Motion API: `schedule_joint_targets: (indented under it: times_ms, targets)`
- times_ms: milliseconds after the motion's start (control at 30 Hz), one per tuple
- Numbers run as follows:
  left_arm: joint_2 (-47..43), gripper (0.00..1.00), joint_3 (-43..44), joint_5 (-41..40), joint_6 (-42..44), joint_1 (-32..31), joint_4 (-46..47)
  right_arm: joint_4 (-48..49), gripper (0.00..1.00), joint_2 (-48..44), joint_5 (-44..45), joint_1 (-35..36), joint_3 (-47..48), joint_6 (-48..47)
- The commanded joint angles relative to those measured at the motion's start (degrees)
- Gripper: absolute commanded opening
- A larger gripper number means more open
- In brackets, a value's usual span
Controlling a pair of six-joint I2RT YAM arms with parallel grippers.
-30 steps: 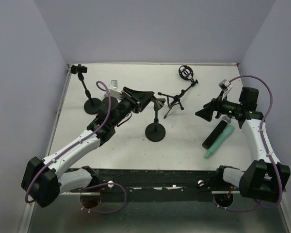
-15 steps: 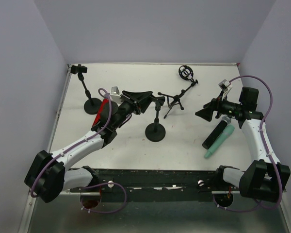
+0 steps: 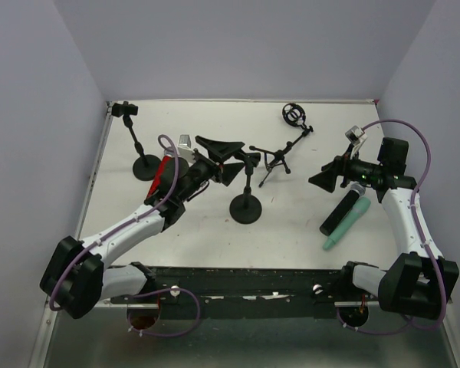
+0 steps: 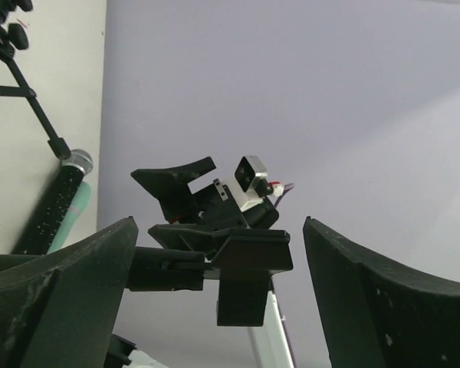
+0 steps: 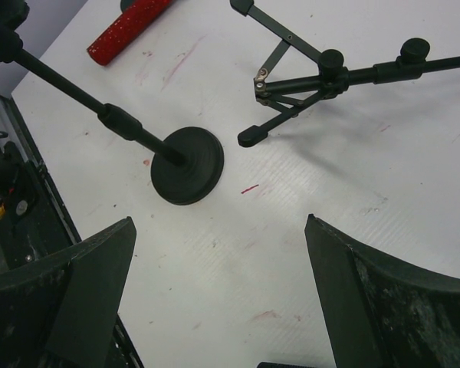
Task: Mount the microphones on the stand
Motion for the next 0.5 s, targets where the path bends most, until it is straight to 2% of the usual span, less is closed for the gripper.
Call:
schedule_joint_targets:
  times_ms: [0,167,267,333,400,467]
  targets:
    - [-4.6,0.99,-1.07,0.43,7.12,1.38,-4.16,-1.37,1.0,0.17,-1.04,0.3,-0.27,-0.98]
    - [-13.99,0.98,-4.15,-4.31,20.55,3.75,-16.62,-1.55,1.0,0.17,-1.13,0.3,-0.18,-1.16]
    - [-20.94,0.98,-5.56,-6.87,35.04,7.08,-25.59,-1.9,1.0,0.34,-1.21,0.3,-0.09,-1.51]
    - [-25.07,0.98,-6.44,-5.65,45.13,10.33,-28.24,-1.99,1.0,0.34,-1.3,0.3,0.08,-1.42]
    - [-25.71,0.98,-4.0,-4.85,57.86,13.24,-34.72,-2.08,1.0,0.43,-1.39,0.3,0.08,-1.51]
    - [-22.04,0.98,2.66,-5.02,69.92,15.09,-45.94,-2.16,1.0,0.52,-1.39,0.39,0.17,-1.6]
